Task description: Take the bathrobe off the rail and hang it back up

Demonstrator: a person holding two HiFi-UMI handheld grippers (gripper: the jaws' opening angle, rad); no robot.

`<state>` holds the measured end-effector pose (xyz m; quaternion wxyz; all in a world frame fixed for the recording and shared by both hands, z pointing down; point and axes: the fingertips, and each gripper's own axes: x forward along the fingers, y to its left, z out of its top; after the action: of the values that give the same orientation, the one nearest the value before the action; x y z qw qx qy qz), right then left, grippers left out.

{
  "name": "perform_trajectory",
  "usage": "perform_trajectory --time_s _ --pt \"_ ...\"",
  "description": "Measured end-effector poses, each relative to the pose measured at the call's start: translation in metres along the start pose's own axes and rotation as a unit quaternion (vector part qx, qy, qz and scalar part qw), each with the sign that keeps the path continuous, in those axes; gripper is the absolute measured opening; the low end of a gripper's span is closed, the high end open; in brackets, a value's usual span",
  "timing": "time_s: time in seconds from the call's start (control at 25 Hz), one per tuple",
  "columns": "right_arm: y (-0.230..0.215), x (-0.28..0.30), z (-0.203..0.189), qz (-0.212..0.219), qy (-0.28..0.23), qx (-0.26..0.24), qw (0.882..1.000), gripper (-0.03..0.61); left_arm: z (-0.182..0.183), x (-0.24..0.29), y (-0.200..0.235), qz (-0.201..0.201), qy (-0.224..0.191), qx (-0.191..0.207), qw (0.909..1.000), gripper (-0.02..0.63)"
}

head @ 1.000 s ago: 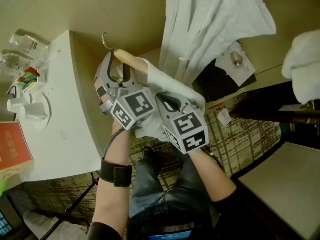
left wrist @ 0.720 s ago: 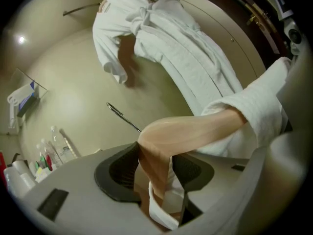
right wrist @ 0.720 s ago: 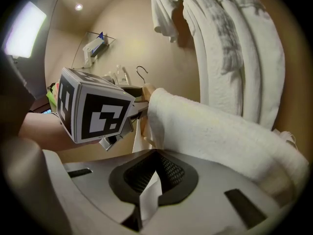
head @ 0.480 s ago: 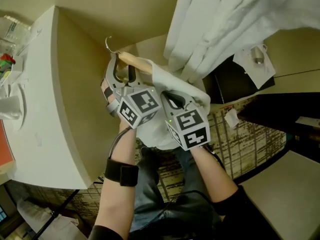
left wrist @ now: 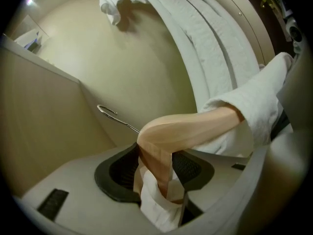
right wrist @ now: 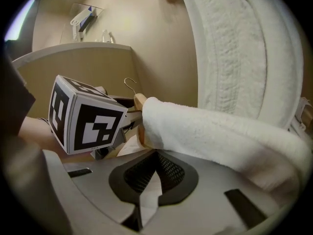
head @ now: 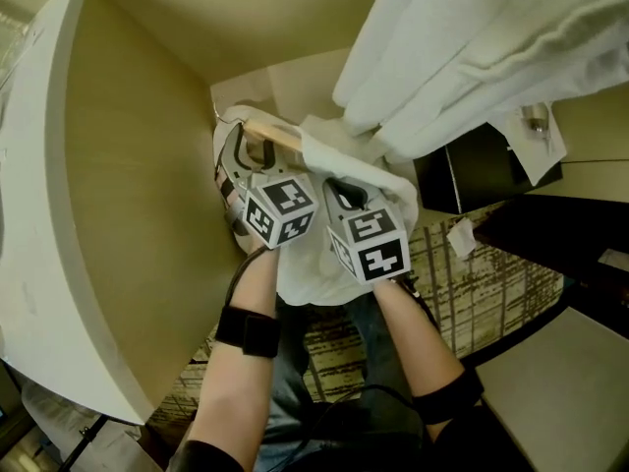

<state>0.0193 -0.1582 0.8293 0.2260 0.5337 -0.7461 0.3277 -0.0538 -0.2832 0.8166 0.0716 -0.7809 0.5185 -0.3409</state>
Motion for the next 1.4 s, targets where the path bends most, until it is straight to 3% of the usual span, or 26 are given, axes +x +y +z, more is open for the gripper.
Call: perform_trajectory --time_s 0.2,0.36,0.44,0.52,0.64,1.0,1.2,1.4 --pt "-0.013 0.012 -0.007 -0.009 0.002 0.01 1.0 0.017 -0.004 0.016 -0.011 -0.004 -0.012 0.009 0.9999 0.213" --pt "-0.02 0.014 -0.01 -0.015 0.004 0.016 1.0 0.017 0.0 0.019 -0.017 -0.01 -0.014 -0.005 0.9998 0.219" --pt "-0.022 0.013 -0.01 -0.018 0.003 0.017 1.0 0.017 -0.008 0.022 -0.025 -0.028 -0.004 -0.019 0.9994 0.231" --pt "-0.024 0.013 -0.012 -0.021 0.004 0.017 1.0 0.017 -0.019 0.025 -0.035 -0.053 0.01 -0.034 0.998 0.311" --pt "-0.027 0.013 -0.015 -0.024 0.007 0.02 0.999 0.017 -0.025 0.023 -0.049 -0.073 0.014 -0.036 0.9966 0.311" --pt "-0.025 0.016 -0.03 -0.026 0.016 0.031 0.999 0.017 -0.064 0.018 -0.054 -0.079 0.051 -0.052 0.9942 0.31" --pt "-0.023 0.015 -0.033 -0.027 0.018 0.034 0.999 0.017 -0.075 0.009 -0.056 -0.08 0.061 -0.059 0.9931 0.279" --pt "-0.022 0.005 -0.024 -0.032 0.014 0.034 0.999 0.017 -0.067 -0.005 -0.054 -0.08 0.059 -0.066 0.9929 0.192"
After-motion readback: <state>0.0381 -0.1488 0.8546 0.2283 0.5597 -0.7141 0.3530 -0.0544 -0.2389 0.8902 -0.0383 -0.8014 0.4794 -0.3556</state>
